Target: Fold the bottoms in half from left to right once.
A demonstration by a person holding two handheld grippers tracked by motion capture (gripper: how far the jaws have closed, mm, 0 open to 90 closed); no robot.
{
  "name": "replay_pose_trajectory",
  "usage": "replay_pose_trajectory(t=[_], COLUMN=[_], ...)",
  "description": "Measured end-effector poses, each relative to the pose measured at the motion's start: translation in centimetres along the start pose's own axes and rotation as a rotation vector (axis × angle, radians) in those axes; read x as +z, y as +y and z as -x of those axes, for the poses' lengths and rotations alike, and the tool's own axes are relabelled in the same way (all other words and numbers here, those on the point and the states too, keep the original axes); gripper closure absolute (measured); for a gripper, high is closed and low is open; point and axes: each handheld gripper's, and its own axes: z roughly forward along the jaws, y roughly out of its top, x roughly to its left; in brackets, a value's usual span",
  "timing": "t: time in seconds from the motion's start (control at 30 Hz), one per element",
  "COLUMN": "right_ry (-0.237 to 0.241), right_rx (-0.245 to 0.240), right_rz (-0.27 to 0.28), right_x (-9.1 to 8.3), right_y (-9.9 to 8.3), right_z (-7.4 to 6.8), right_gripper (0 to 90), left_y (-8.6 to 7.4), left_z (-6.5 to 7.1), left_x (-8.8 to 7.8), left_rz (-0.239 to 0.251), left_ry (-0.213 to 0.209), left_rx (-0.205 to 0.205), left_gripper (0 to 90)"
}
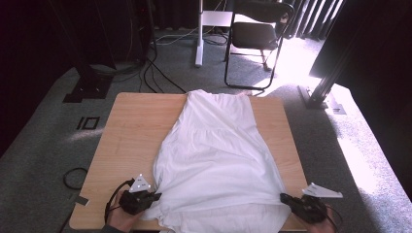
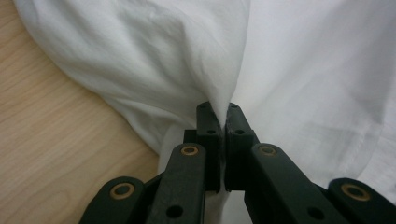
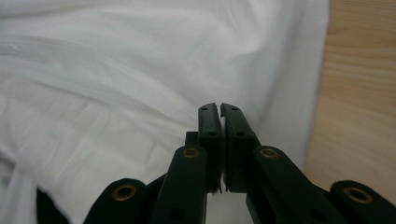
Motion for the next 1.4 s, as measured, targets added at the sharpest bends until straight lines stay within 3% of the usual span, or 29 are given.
replay_pose_trajectory(t=[0.1, 0.2, 0.27, 0.3, 0.4, 0.43, 0.6, 0.83, 1.03, 1.1, 1.3, 1.4], right_ry=[0.011, 0.012, 0.004, -0.002, -0.034, -0.058, -0.099, -0.104, -0.094, -0.111, -0.137, -0.128], right_rx=[0.038, 0.027, 0.034, 0.039, 0.044, 0.029, -0.015, -0.082, -0.119, -0.133, -0.128, -0.120], right_rz=[0.001, -0.063, -0.107, -0.116, -0.067, -0.035, 0.060, 0.054, 0.035, 0.019, -0.012, -0.036], right_x=[-2.7, -2.5, -1.5, -1.2, -0.6, -0.4, 1.9, 8.5, 13.6, 15.2, 19.2, 20.8], right_y=[-2.1, -3.3, -3.6, -3.6, -2.9, -2.2, 1.7, 8.2, 12.6, 13.7, 16.3, 16.9], right_z=[0.0, -0.1, 0.2, 0.3, 0.3, 0.3, 1.1, 2.2, 1.9, 1.6, 1.4, 1.6], right_gripper=[87.9, 86.5, 64.7, 57.9, 43.4, 39.9, 40.8, 44.6, 47.5, 48.1, 46.8, 46.4], left_y=[-0.1, 0.0, 0.1, 0.1, 0.8, 1.2, 3.8, 8.1, 11.0, 11.7, 12.6, 12.7], left_z=[0.8, 0.7, 0.4, 0.1, -0.8, -1.1, -3.1, -7.1, -10.2, -11.2, -13.8, -14.1], left_x=[0.1, 0.1, -0.3, -0.5, -1.1, -1.1, -0.2, 2.1, 4.8, 6.0, 9.5, 11.2], left_rz=[-0.007, 0.013, 0.056, 0.079, 0.116, 0.124, 0.157, 0.183, 0.160, 0.143, 0.085, 0.051], left_ry=[-0.028, -0.029, -0.035, -0.039, -0.018, -0.007, 0.068, 0.146, 0.154, 0.154, 0.140, 0.099], left_rx=[0.018, 0.006, -0.017, -0.031, -0.051, -0.050, -0.047, -0.099, -0.158, -0.184, -0.263, -0.298], left_gripper=[87.1, 70.3, 57.7, 55.9, 49.8, 47.8, 42.4, 39.6, 40.3, 40.4, 40.8, 41.0])
